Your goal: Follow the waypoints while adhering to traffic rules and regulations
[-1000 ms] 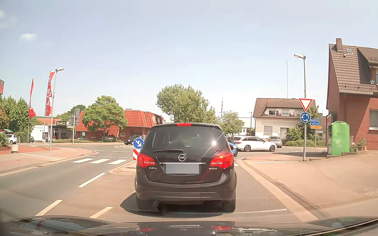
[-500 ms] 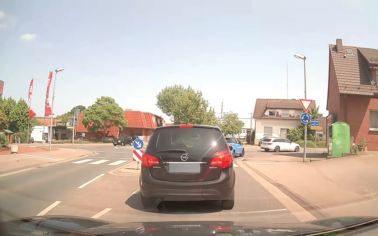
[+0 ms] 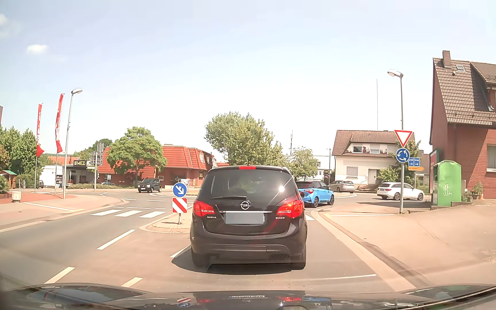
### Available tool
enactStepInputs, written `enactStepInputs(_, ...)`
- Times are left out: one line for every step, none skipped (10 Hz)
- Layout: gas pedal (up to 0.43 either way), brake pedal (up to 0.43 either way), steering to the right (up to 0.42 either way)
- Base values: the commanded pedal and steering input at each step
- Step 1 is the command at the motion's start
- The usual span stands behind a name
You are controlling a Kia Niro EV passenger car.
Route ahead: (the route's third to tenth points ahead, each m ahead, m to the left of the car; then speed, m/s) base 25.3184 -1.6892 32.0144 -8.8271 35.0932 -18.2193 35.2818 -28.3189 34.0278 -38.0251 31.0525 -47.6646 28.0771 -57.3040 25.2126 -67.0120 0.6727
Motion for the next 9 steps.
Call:
enactStepInputs(0.138, 0.0, 0.006)
enactStepInputs(0.138, 0.0, 0.006)
enactStepInputs(0.138, 0.0, 0.006)
enactStepInputs(0.138, 0.0, 0.006)
enactStepInputs(0.138, 0.0, 0.006)
enactStepInputs(0.138, 0.0, 0.006)
enactStepInputs(0.138, 0.0, 0.006)
enactStepInputs(0.138, 0.0, 0.006)
enactStepInputs(0.138, 0.0, 0.006)
